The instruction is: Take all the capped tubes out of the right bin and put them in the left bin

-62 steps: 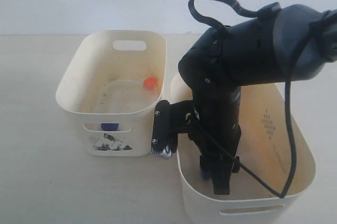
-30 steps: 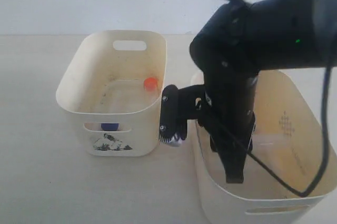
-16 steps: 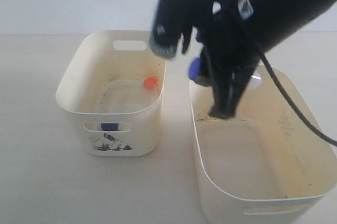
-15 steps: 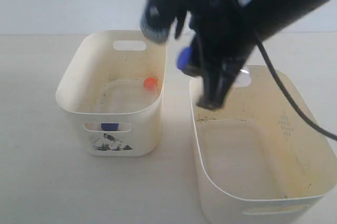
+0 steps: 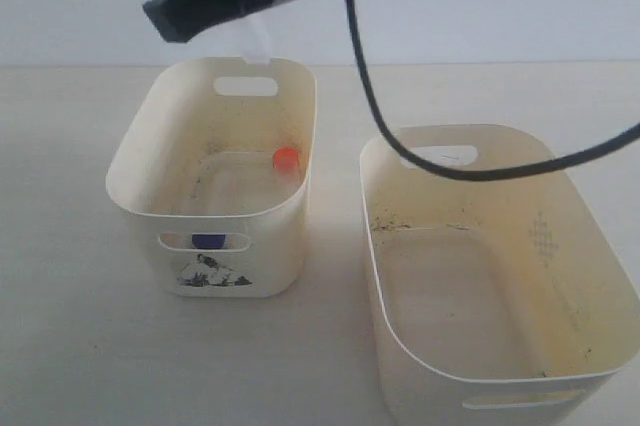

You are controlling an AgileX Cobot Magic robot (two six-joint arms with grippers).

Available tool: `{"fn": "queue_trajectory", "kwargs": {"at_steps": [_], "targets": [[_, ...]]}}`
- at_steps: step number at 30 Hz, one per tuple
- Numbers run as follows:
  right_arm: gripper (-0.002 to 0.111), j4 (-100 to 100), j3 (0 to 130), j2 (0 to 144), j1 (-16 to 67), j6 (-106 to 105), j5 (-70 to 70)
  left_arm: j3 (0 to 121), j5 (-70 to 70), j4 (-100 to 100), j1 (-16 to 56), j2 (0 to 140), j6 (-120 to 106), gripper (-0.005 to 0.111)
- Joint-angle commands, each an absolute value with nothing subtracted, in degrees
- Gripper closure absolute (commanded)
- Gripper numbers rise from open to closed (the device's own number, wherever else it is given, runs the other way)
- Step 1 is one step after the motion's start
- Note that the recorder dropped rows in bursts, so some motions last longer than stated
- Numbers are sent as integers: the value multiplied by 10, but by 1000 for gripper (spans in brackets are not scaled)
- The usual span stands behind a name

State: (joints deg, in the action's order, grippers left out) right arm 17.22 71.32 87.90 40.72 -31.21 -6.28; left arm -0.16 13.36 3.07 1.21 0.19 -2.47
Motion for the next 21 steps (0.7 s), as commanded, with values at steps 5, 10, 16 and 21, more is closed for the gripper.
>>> {"fn": "queue_trajectory", "kwargs": {"at_steps": [5,10,16,21], "targets": [[72,179,715,903,405,-300,-35,0,133,29,11,0,-20,102],[107,177,715,838,405,-302,-40,0,133,29,11,0,-20,102],[107,140,715,716,405,-306,-125,0,133,29,11,0,-20,102],[107,57,715,600,405,-303,-280,0,133,29,11,0,-20,102]]}}
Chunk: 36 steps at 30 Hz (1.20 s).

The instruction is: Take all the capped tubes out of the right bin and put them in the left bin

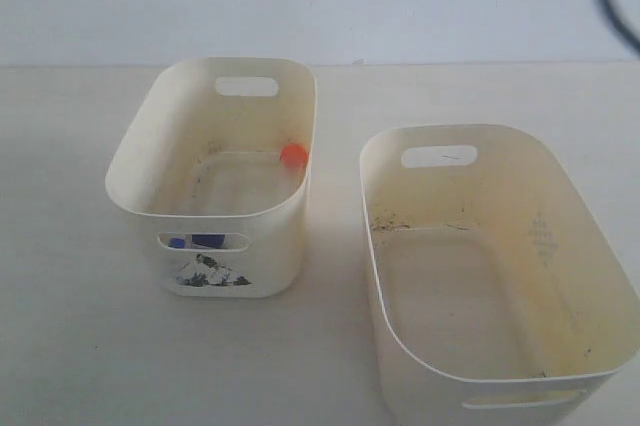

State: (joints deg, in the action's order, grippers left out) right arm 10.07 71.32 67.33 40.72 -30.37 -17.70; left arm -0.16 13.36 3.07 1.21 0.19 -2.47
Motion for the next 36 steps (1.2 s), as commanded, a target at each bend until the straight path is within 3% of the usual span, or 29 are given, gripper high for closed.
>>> {"fn": "queue_trajectory", "kwargs": {"at_steps": [1,15,29,36], "targets": [[107,57,715,582,405,-302,-298,0,133,29,11,0,-20,102],[107,59,715,357,405,-300,-323,0,133,29,11,0,-20,102],[107,59,715,241,405,-298,-323,0,133,29,11,0,-20,102],[107,71,714,219,271,-241,-331,0,133,29,11,0,-20,102]]}}
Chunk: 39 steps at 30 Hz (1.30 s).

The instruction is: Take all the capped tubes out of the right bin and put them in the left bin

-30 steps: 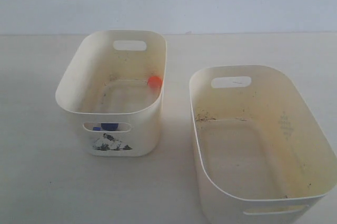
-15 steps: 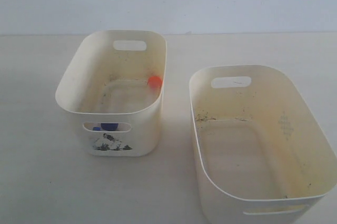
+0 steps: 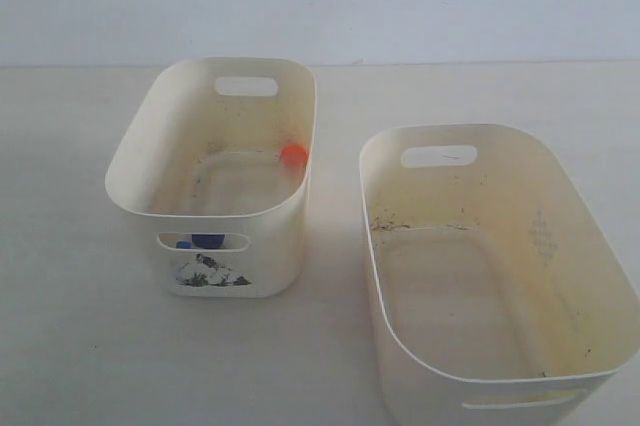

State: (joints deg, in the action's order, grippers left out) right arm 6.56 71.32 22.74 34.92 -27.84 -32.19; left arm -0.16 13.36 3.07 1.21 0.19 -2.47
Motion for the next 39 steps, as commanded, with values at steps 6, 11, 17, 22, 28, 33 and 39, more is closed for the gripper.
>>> {"fn": "queue_trajectory", "kwargs": {"at_steps": [6,11,17,22,28,33,39], "targets": [[107,74,714,218,92,-194,-413,0,133,29,11,0,-20,102],[107,91,685,215,-29,-164,-438,0,133,29,11,0,-20,102],[107,113,550,162,-57,-164,-337,0,133,29,11,0,-20,102],[107,115,423,103,-57,-164,-262,0,133,29,11,0,-20,102],[107,115,295,39,-57,-159,-207,0,133,29,11,0,-20,102],[107,115,185,0,-55,-124,-165,0,133,29,11,0,-20,102],[107,122,87,0,-16,-109,-119,0,133,30,11,0,-20,102]]}}
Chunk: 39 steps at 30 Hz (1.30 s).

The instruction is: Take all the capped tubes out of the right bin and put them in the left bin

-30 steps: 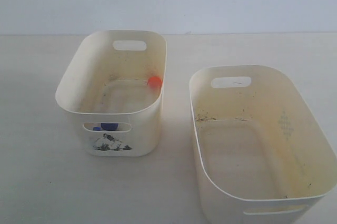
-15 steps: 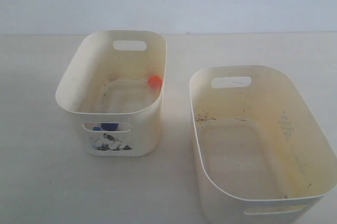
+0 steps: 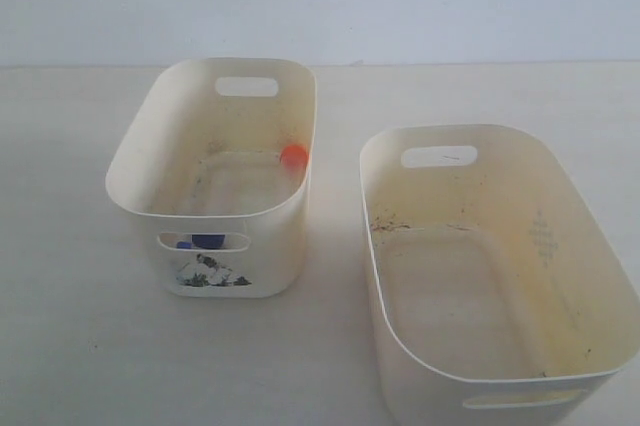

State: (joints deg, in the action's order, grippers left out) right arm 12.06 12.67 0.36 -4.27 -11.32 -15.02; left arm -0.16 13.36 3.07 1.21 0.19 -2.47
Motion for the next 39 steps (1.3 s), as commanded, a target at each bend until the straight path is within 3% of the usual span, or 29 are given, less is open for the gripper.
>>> {"fn": "queue_trajectory", "kwargs": {"at_steps": [1,7,18,26,39], "targets": [[107,122,70,0,-10,-109,-105,0,133,30,11,0,-20,102],[107,135,0,0,-10,-103,-79,0,133,30,11,0,-20,102],[107,132,0,0,-10,-100,-104,0,133,30,11,0,-20,102],[107,129,0,0,-10,-107,-196,0,133,30,11,0,-20,102],[107,66,0,0,-10,-13,-193,0,133,30,11,0,-20,102]]}}
